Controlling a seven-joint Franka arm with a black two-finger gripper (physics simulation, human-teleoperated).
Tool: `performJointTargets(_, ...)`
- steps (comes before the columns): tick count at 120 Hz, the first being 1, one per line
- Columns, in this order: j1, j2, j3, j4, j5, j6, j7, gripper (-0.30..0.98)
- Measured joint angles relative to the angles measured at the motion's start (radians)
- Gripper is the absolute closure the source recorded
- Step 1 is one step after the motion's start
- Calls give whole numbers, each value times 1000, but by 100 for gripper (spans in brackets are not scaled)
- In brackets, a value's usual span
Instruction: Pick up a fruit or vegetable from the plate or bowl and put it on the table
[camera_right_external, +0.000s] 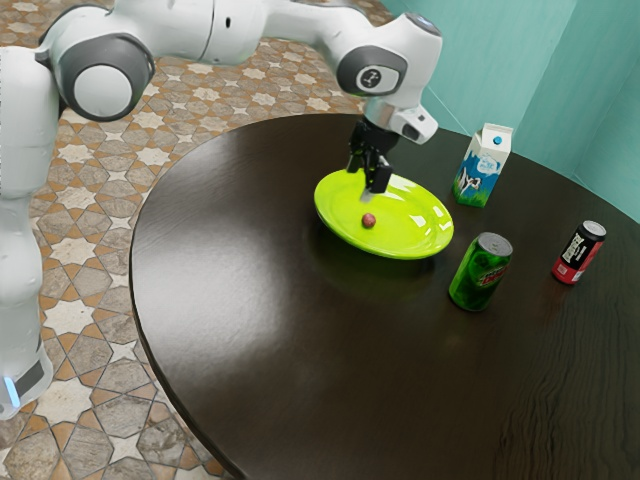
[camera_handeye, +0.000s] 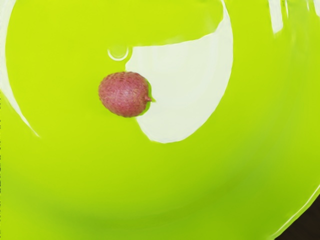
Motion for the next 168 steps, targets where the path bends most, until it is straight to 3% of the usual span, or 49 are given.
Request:
performJointTargets(45, 101, 154, -95, 135, -2, 8, 48, 0)
performJointTargets(168, 133, 272, -108, 144, -39, 55, 123, 0)
